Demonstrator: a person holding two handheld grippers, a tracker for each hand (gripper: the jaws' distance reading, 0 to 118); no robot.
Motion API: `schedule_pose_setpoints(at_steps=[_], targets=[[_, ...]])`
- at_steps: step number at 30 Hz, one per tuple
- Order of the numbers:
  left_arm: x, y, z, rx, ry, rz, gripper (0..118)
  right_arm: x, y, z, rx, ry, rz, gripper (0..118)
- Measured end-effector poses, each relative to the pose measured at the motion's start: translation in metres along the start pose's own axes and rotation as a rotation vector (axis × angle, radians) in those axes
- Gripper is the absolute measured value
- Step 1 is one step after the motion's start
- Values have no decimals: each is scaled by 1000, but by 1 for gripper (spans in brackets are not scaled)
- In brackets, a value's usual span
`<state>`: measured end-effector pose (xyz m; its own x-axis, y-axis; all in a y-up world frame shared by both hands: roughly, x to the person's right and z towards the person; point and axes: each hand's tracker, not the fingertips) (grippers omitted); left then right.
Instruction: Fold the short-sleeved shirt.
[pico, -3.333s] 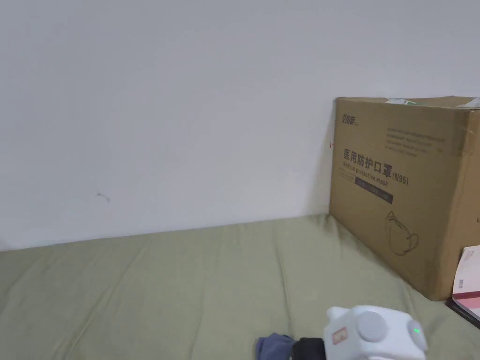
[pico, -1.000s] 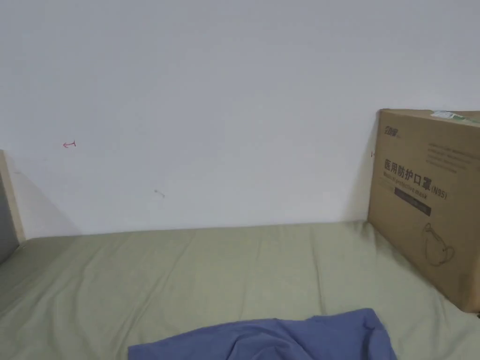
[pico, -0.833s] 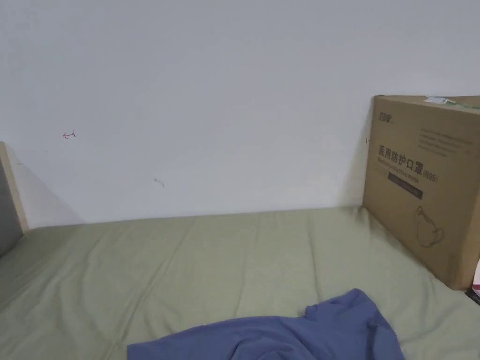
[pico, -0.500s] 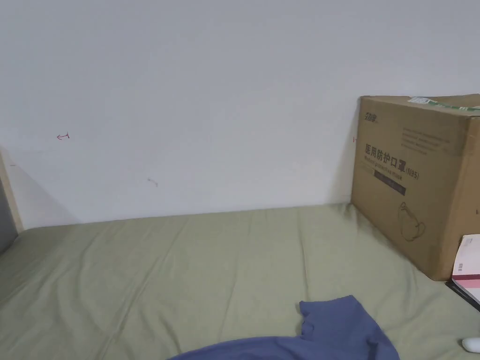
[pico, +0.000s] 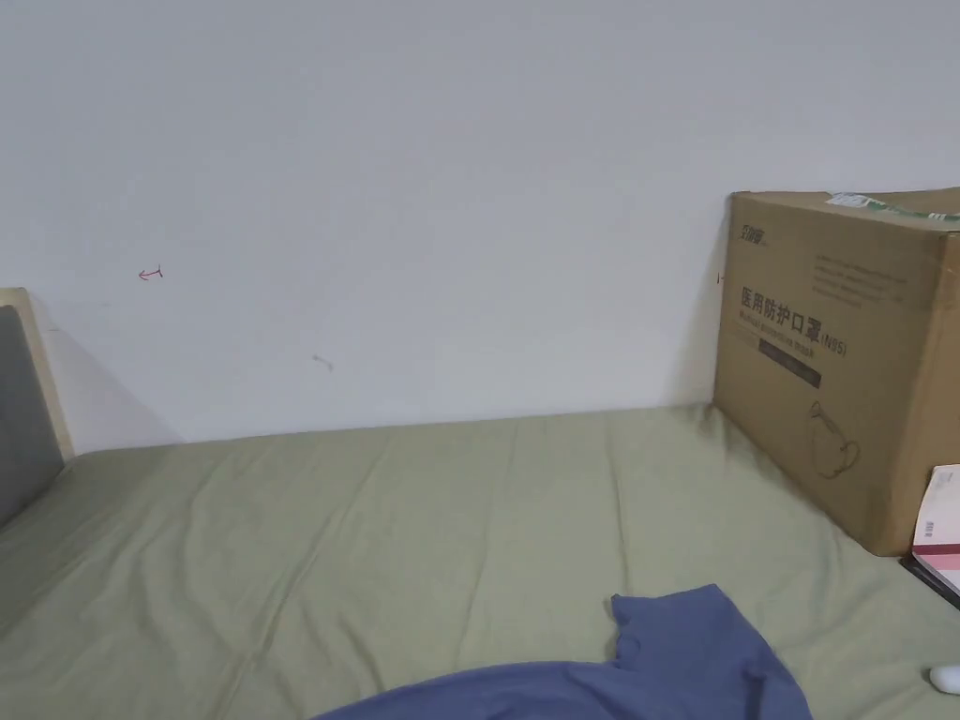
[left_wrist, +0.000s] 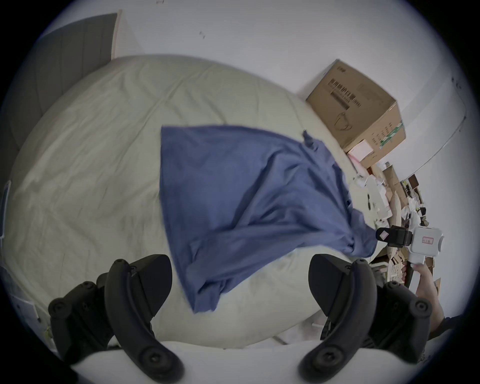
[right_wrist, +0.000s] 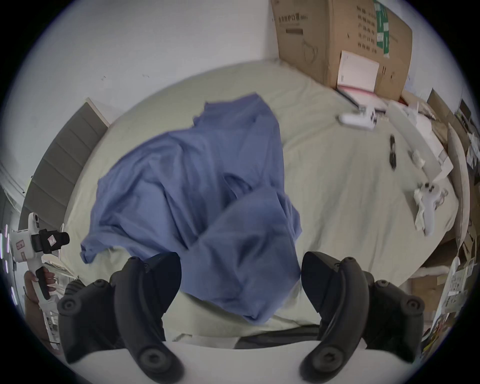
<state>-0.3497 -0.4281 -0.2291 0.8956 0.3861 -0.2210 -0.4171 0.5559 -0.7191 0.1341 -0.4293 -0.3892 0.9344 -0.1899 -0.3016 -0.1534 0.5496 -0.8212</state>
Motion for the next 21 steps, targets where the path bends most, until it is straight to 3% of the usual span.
schedule_pose_setpoints(at_steps=[5, 7, 8, 9, 10, 12, 15, 17, 21], targets=[[49, 26, 46, 384, 41, -164, 106, -32, 19, 51, 392, 137, 82, 94], [66, 26, 58, 556, 47, -239, 78, -44, 19, 66, 599, 226, 119, 64], [74, 26, 58, 634, 34, -268, 50, -54, 21, 68, 672, 222, 141, 44], [80, 28, 56, 675, 32, -284, 10, -62, 23, 68, 718, 199, 157, 15], [88, 30, 50, 688, 74, -291, 0, -73, 26, 67, 773, 176, 169, 5], [95, 32, 41, 736, 130, -306, 0, -85, 32, 60, 856, 199, 169, 0], [100, 44, 33, 758, 110, -261, 0, -101, 48, 52, 873, 176, 167, 0], [93, 64, 34, 739, 73, -224, 0, -102, 63, 47, 867, 211, 150, 0], [44, 135, 4, 382, 10, -45, 0, -100, 84, 36, 811, 253, 144, 0]])
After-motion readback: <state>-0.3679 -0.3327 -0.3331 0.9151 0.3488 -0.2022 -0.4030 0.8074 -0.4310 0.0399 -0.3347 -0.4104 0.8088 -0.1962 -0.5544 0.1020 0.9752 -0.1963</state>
